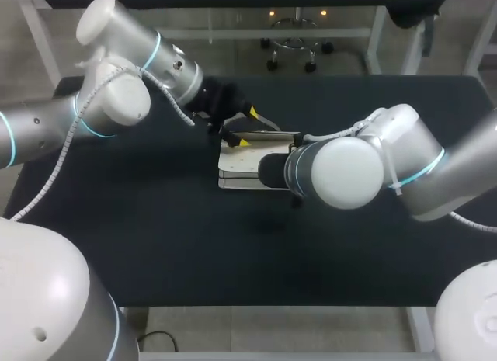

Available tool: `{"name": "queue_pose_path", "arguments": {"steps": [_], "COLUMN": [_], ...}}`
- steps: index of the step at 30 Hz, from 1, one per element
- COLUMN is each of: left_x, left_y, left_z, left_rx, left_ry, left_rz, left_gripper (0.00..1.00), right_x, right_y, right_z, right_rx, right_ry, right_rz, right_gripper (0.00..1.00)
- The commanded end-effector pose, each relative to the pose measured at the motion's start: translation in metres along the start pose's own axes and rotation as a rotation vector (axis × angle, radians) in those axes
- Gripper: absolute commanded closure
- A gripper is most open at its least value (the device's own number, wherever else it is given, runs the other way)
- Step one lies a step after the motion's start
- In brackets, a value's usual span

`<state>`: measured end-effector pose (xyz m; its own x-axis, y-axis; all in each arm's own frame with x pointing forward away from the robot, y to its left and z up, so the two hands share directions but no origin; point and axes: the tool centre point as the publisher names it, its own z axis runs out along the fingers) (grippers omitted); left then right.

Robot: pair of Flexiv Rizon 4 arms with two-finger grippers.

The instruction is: Pick up the bag, open it, inspect its contents, close it, and place it on the opposite side

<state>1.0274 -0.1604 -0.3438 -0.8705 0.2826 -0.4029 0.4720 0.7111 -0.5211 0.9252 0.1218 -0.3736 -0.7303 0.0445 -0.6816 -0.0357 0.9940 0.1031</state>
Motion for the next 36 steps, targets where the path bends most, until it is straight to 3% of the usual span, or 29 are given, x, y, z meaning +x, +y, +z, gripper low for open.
{"name": "queue_pose_path", "arguments": {"steps": [1,5,22,24,31,34,36], "left_x": [-0.006,-0.010,-0.022,-0.023,-0.024,-0.025,-0.024], "left_y": [-0.001,0.004,0.022,0.023,0.025,0.026,0.026], "left_z": [0.016,0.023,0.031,0.032,0.035,0.035,0.035], "left_rx": [-0.013,-0.036,-0.025,-0.027,-0.040,-0.037,-0.036], "left_ry": [0.003,0.009,0.031,0.036,0.045,0.046,0.044], "left_rz": [-0.005,-0.027,-0.118,-0.127,-0.146,-0.155,-0.161], "left_gripper": [0.32,0.47,0.55,0.62,0.65,0.73,0.90], "right_x": [0.004,0.004,0.004,0.004,0.004,0.004,0.004], "right_y": [-0.004,-0.004,-0.004,-0.004,-0.004,-0.004,-0.004], "right_z": [0.001,0.001,0.001,0.001,0.001,0.001,0.001], "right_rx": [-0.014,-0.014,-0.014,-0.014,-0.014,-0.014,-0.014], "right_ry": [-0.013,-0.013,-0.013,-0.013,-0.013,-0.013,-0.013], "right_rz": [0.000,0.000,0.000,0.000,0.000,0.000,0.000], "right_gripper": [1.00,1.00,1.00,1.00,1.00,1.00,1.00]}}
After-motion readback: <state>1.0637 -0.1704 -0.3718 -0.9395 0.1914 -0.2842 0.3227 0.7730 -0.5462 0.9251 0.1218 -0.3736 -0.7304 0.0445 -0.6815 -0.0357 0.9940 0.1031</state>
